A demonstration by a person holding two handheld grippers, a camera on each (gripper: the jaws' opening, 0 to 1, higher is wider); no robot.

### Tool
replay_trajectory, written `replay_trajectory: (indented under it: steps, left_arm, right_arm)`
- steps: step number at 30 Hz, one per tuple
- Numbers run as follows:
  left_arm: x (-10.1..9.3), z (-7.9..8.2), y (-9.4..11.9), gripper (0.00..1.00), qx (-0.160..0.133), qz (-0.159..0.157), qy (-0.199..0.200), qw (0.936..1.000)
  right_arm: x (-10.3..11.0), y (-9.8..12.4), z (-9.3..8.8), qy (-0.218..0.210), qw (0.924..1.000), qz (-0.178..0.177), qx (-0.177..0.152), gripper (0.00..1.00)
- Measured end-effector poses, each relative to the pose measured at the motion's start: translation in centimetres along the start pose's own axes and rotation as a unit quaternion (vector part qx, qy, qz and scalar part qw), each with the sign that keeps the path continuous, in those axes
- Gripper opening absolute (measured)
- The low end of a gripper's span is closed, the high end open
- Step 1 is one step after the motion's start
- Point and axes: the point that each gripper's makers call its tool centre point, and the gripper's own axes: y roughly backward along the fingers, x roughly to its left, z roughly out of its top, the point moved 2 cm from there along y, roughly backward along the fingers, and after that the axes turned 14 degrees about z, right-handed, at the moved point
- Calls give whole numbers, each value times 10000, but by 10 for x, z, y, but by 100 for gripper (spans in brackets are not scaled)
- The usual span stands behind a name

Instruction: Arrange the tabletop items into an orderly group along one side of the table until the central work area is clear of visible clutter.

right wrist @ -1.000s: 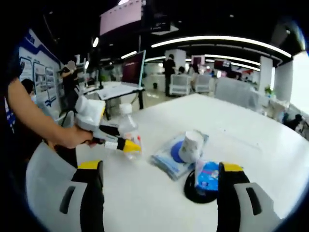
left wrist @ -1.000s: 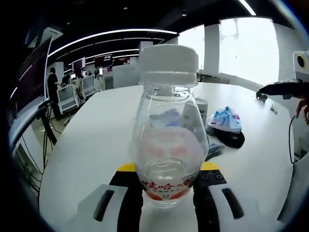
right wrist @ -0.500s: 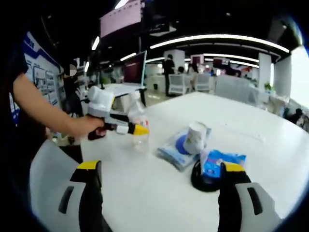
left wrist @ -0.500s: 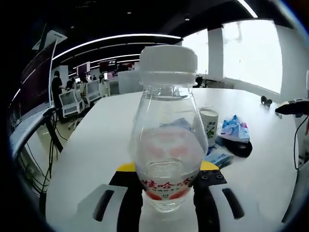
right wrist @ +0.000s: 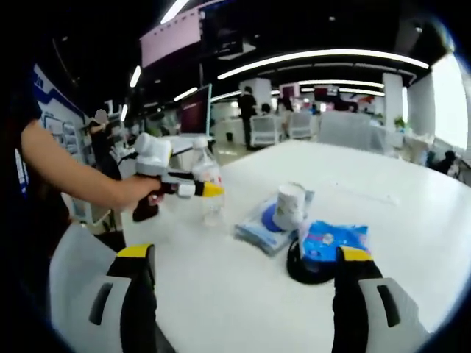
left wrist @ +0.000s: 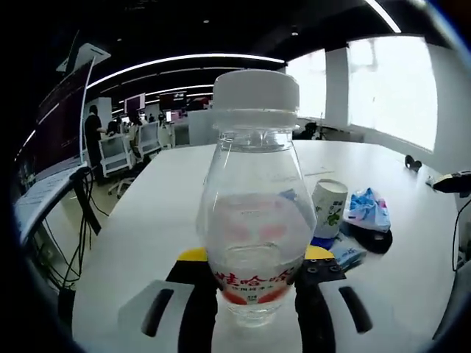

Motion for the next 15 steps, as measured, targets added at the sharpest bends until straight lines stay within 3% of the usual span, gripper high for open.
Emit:
replay_trajectory:
  steps: [15]
  left_arm:
    - [10, 4, -13, 39, -23, 185, 115, 9998]
  right_arm:
    - [-4, -5, -12, -172, 9998, 84, 33, 99]
